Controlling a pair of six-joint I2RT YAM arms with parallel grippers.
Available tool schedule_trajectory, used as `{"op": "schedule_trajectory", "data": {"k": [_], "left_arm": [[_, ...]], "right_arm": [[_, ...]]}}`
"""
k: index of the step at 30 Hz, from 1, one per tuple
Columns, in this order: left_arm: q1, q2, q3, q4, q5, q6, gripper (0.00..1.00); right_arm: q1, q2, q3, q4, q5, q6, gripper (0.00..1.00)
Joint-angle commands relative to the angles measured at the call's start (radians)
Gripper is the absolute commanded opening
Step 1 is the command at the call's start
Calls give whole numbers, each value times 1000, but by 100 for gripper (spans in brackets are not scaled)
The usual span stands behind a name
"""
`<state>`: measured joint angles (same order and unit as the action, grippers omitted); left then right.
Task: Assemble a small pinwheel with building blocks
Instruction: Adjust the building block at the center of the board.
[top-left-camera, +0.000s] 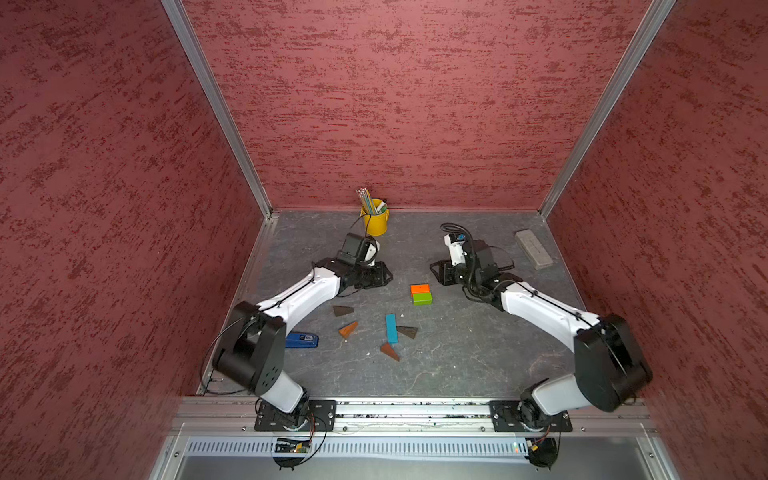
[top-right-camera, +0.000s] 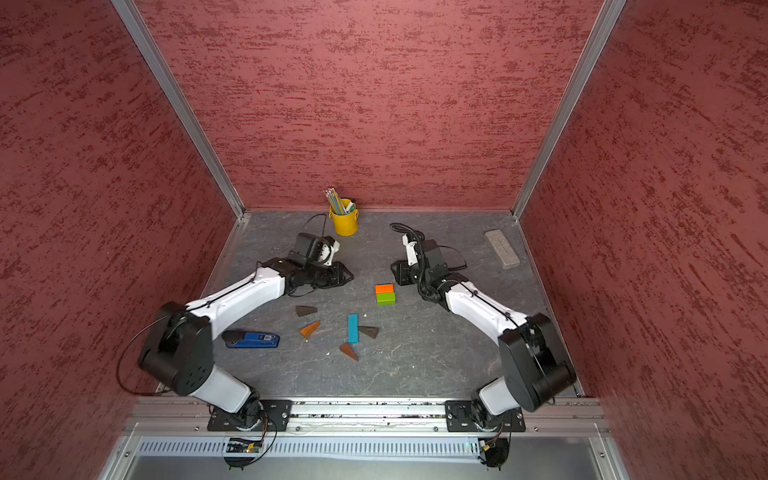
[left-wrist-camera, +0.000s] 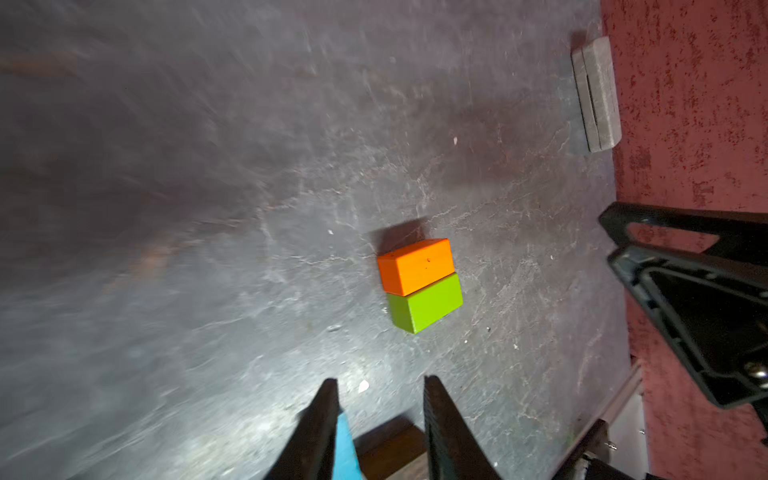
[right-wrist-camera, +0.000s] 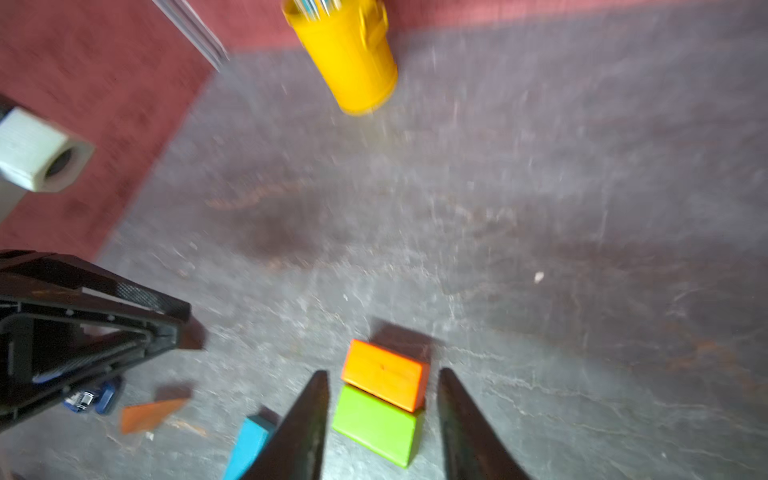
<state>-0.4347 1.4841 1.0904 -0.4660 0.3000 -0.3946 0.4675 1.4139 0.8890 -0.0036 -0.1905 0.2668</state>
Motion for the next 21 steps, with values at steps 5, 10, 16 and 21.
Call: {"op": "schedule_trajectory", "data": {"k": [5, 10, 16, 21], "left_arm": [[40, -241, 110, -359, -303, 437, 45], [50, -338, 118, -400, -394, 695, 53], [79, -452, 4, -435, -196, 1222, 69], [180, -392, -28, -561, -113, 1407, 63]], "right_arm": [[2, -131, -212, 414, -78, -112, 99], [11, 9, -152, 456, -341, -135, 72], [167, 23, -152, 489, -259, -241, 63], [206, 34, -123, 369, -78, -195, 63]]}}
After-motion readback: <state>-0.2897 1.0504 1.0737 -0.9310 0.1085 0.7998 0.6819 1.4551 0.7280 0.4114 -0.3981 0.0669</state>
